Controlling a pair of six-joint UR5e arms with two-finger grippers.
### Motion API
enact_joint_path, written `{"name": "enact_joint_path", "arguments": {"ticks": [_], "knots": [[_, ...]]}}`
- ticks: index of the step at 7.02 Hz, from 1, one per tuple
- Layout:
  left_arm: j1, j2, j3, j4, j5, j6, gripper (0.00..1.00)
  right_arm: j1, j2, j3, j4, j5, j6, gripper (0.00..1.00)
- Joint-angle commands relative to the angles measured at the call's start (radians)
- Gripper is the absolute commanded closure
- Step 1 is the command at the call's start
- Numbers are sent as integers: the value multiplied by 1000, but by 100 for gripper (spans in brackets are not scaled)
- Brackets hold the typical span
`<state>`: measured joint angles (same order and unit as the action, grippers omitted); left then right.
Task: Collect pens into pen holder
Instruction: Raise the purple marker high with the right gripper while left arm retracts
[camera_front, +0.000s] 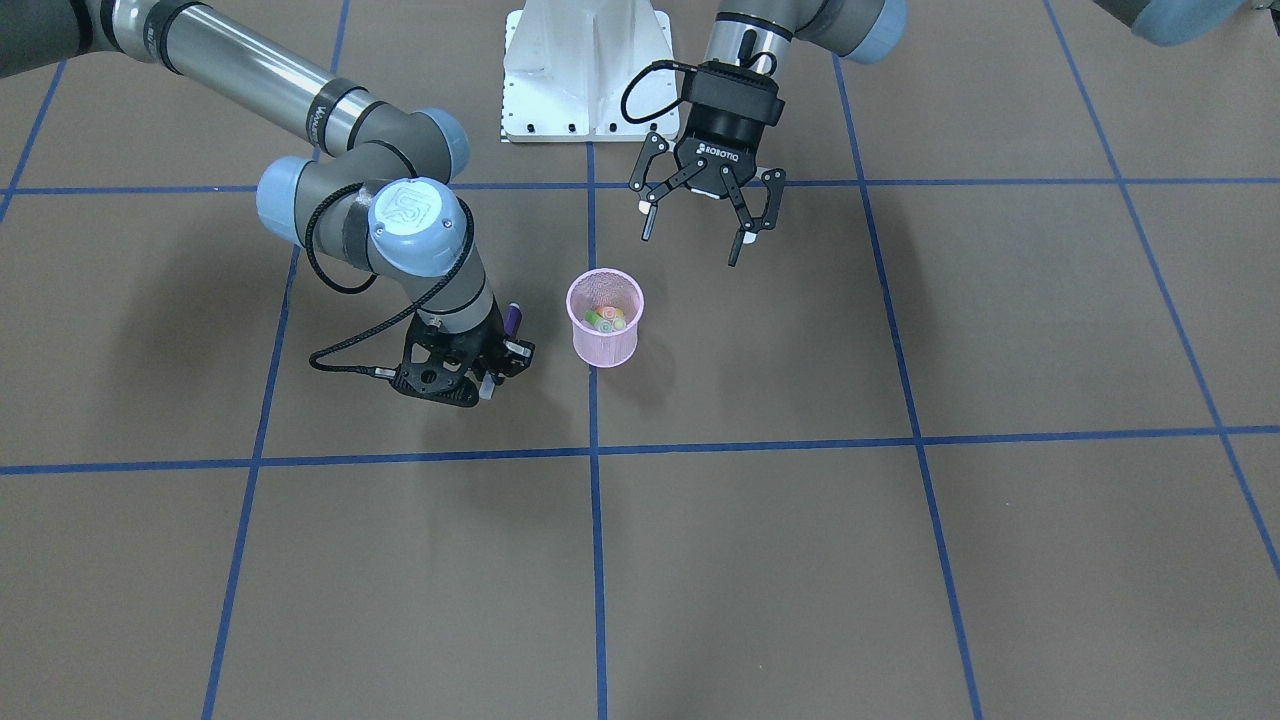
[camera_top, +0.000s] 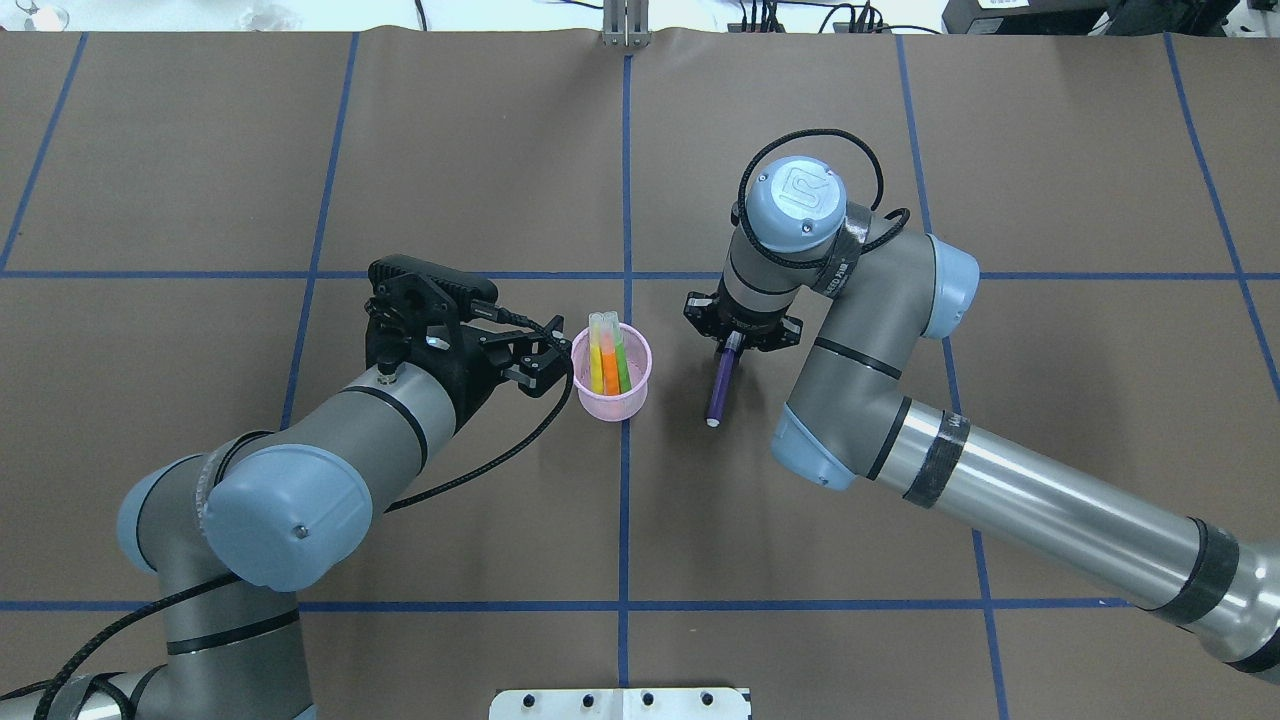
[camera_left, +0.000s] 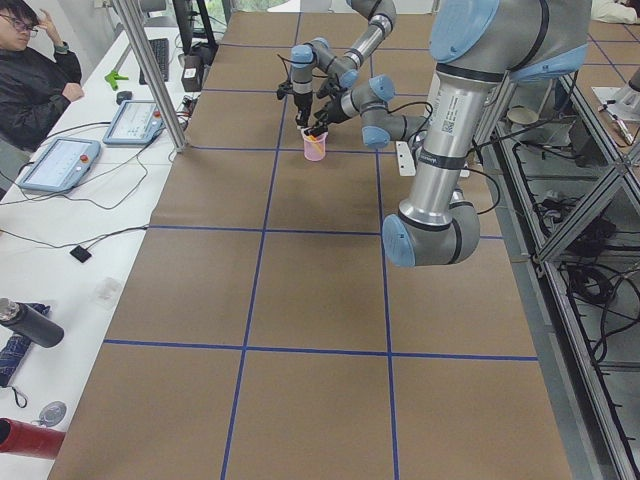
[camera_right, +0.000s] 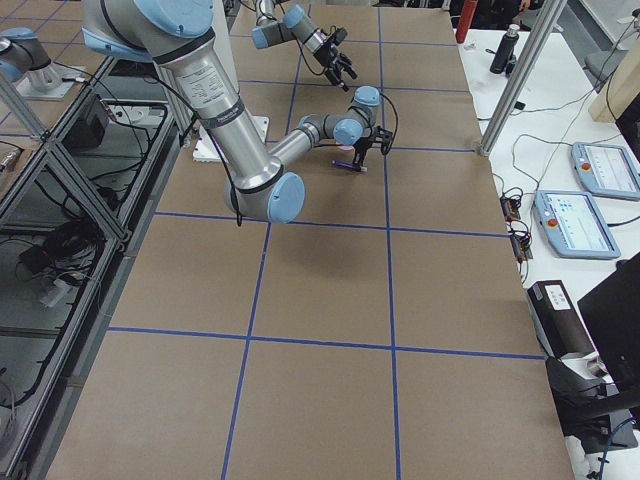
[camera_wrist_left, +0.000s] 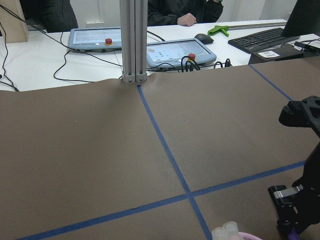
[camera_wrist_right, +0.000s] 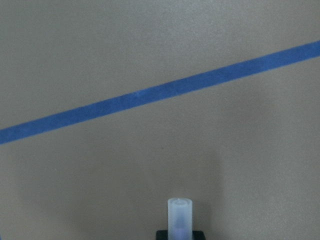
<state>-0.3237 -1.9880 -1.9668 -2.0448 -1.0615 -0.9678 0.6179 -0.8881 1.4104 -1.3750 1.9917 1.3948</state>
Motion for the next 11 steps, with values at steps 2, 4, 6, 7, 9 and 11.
{"name": "enact_joint_path", "arguments": {"ticks": [2,4,6,7,9,11], "knots": [[-2,0,-1,0,0,1,2,29,-58,114,16,7,-13,100],[-75,-5,-12,96,-103,1,2,49,-91,234,17,-1,-3,100],[-222,1,-27,166,-353,6,2,95,-100,294,196,-8,-69,100],[-276,5,-27,205,-430,53,2,100,-106,317,311,-87,-69,100],[-356,23,-24,238,-512,119,1,100,-112,341,488,-231,-74,100],[-402,44,-20,236,-541,167,1,21,-129,338,562,-432,-316,100]]}}
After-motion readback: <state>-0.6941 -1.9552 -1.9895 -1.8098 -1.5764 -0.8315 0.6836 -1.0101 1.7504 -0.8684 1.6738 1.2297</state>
